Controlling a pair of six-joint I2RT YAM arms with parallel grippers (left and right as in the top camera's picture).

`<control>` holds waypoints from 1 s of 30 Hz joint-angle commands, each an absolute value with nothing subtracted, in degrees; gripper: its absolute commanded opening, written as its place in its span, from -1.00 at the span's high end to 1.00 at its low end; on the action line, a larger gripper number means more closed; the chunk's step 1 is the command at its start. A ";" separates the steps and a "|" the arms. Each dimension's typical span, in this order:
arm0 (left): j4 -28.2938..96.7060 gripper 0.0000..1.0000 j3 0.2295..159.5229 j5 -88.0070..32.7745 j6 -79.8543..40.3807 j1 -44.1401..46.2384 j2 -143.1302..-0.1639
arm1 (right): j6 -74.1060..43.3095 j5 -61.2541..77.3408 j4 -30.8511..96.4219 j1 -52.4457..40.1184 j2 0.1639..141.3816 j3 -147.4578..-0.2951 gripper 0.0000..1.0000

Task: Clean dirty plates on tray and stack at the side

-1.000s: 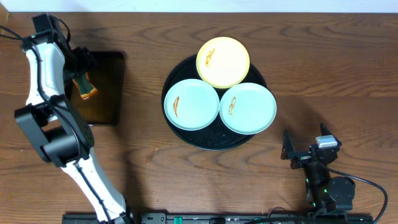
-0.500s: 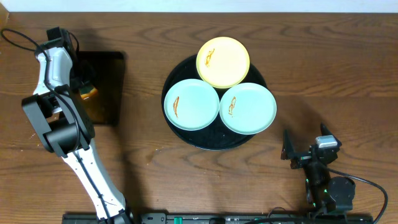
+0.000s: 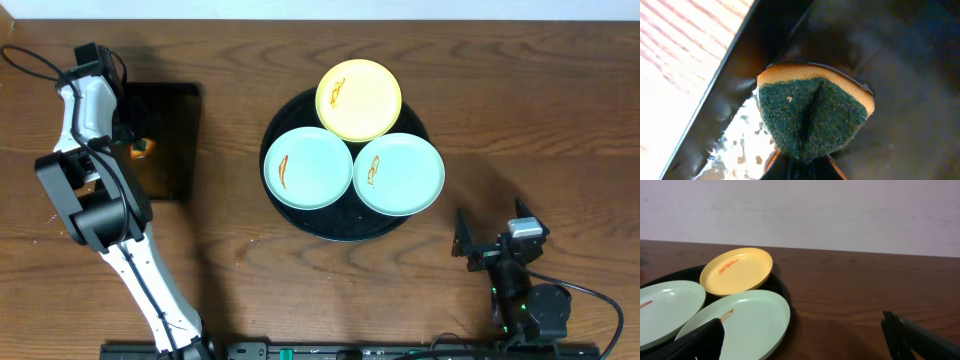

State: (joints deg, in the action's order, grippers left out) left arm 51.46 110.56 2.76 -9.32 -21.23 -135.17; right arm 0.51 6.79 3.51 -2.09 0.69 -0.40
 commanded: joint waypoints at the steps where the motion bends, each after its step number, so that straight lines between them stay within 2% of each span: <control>1: 53.17 0.85 110.91 3.46 -9.47 -21.52 -131.83 | 0.93 6.68 3.68 -1.48 0.45 -0.32 -0.99; 10: 50.87 0.86 110.91 -8.73 -9.50 -21.52 -120.33 | 0.93 6.68 3.68 -1.48 0.45 -0.32 -0.98; 14: 50.81 0.85 110.91 -9.69 -9.69 -21.54 -117.47 | 0.93 6.68 3.68 -1.48 0.45 -0.32 -0.98; 20: 50.13 0.86 110.67 -10.94 -10.46 -21.91 -118.93 | 0.93 6.68 3.68 -1.48 0.45 -0.32 -0.99; 25: 46.17 0.85 109.06 -24.62 -11.25 -23.79 -122.67 | 0.93 6.68 3.68 -1.48 0.45 -0.32 -0.99; 30: 47.20 0.86 108.95 -30.74 -14.28 -27.05 -125.08 | 0.93 6.68 3.68 -1.48 0.45 -0.32 -0.98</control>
